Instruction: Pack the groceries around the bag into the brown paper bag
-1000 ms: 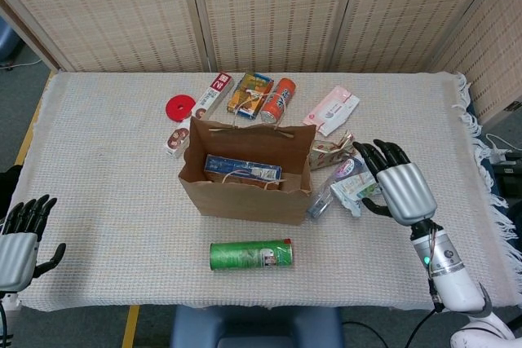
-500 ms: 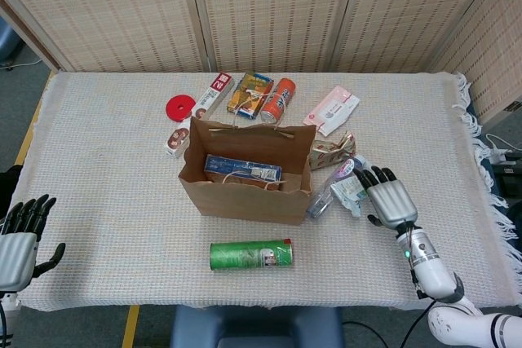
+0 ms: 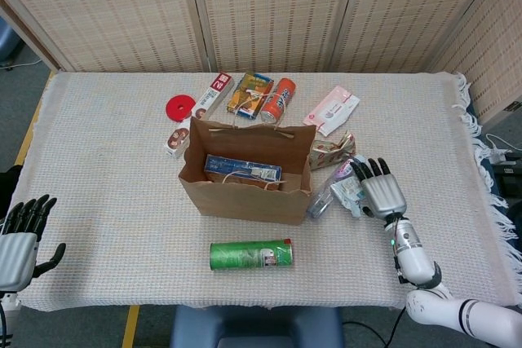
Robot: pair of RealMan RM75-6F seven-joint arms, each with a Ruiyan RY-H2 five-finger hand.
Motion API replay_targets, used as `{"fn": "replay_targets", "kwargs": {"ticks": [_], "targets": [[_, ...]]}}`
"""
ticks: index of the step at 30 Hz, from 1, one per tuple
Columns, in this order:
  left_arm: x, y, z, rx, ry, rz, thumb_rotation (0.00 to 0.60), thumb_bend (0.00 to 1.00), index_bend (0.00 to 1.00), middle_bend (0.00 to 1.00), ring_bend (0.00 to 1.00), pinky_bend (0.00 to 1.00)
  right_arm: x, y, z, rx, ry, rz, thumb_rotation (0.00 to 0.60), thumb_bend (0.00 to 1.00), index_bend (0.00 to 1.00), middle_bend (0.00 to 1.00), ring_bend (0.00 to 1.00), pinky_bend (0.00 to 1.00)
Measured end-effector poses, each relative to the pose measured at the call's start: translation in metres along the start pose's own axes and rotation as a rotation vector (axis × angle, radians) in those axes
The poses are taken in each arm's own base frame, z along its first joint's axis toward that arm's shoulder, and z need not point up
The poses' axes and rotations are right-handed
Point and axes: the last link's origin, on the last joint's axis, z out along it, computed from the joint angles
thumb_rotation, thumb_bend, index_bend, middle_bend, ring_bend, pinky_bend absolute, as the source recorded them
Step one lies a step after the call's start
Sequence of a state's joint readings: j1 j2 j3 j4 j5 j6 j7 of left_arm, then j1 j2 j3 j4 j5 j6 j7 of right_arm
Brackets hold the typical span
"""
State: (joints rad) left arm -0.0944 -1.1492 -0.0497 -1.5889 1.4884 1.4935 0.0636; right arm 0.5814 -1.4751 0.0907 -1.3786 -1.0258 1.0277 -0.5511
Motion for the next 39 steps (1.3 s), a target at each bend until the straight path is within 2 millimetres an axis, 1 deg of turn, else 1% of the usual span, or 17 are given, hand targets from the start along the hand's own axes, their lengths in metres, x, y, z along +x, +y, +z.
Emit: {"fn": "replay_targets", "kwargs": {"ticks": [2,3,4,6,7,10,13,15,17,21,27,30,33,36,39], "targets": [[0.0,0.0,0.0,0.0,0.0,0.0,0.6,0.35,0.0,0.0,0.0,0.0,-0.004,-0.002,0.003,-0.001,0.002,-0.019,0.6,0.09,0.0,0.09,0.03,0.06],[0.0,0.0,0.0,0.0,0.0,0.0,0.6,0.35,0.0,0.0,0.0,0.0,-0.005,-0.004,0.005,-0.002,0.005,-0.029,0.6,0.09,0.02,0.11,0.07,0.1],[0.0,0.0,0.0,0.0,0.0,0.0,0.6,0.35,0.0,0.0,0.0,0.0,-0.007,-0.005,0.006,-0.002,0.016,-0.041,0.6,0.09,0.08,0.15,0.13,0.17],[0.0,0.0,0.0,0.0,-0.001,-0.001,0.6,0.35,0.0,0.0,0.0,0.0,-0.007,-0.007,0.009,-0.003,0.046,-0.06,0.6,0.1,0.29,0.3,0.31,0.39],[0.0,0.0,0.0,0.0,-0.001,-0.001,0.6,0.35,0.0,0.0,0.0,0.0,-0.007,-0.008,0.01,-0.003,0.075,-0.074,0.6,0.13,0.41,0.39,0.41,0.5],[0.0,0.0,0.0,-0.001,-0.001,-0.003,0.6,0.35,0.0,0.0,0.0,0.0,-0.005,-0.01,0.011,0.007,0.153,-0.106,0.6,0.2,0.64,0.57,0.61,0.68],[0.0,0.0,0.0,-0.002,-0.002,-0.003,0.6,0.35,0.0,0.0,0.0,0.0,-0.004,-0.01,0.011,0.014,0.212,-0.108,0.6,0.26,0.75,0.65,0.69,0.75],[0.0,0.0,0.0,-0.002,-0.002,-0.003,0.6,0.35,0.0,0.0,0.0,0.0,-0.004,-0.009,0.011,0.013,0.228,-0.098,0.6,0.28,0.79,0.67,0.72,0.77],[0.0,0.0,0.0,-0.002,-0.003,-0.004,0.6,0.35,0.0,0.0,0.0,0.0,-0.003,-0.006,0.01,0.007,0.236,-0.095,0.6,0.29,0.8,0.68,0.73,0.77],[0.0,0.0,0.0,-0.001,-0.003,-0.003,0.6,0.35,0.0,0.0,0.0,0.0,0.002,0.0,0.008,0.002,0.246,-0.087,0.6,0.3,0.81,0.69,0.73,0.78],[0.0,0.0,0.0,0.0,-0.002,-0.003,0.6,0.35,0.0,0.0,0.0,0.0,0.019,0.002,0.001,0.015,0.283,-0.039,0.6,0.31,0.81,0.69,0.73,0.8],[0.0,0.0,0.0,0.0,-0.002,-0.003,0.6,0.35,0.0,0.0,0.0,0.0,0.034,0.002,-0.005,0.031,0.316,-0.01,0.6,0.3,0.81,0.69,0.73,0.8],[0.0,0.0,0.0,0.0,-0.002,-0.002,0.6,0.35,0.0,0.0,0.0,0.0,0.055,0.0,-0.012,0.048,0.364,0.026,0.6,0.31,0.81,0.69,0.73,0.8],[0.0,0.0,0.0,0.0,-0.002,-0.002,0.6,0.35,0.0,0.0,0.0,0.0,0.083,-0.002,-0.02,0.063,0.428,0.072,0.6,0.31,0.81,0.69,0.73,0.8],[0.0,0.0,0.0,0.0,-0.001,-0.001,0.6,0.35,0.0,0.0,0.0,0.0,0.118,-0.005,-0.029,0.074,0.51,0.125,0.6,0.31,0.81,0.69,0.73,0.8]]}}
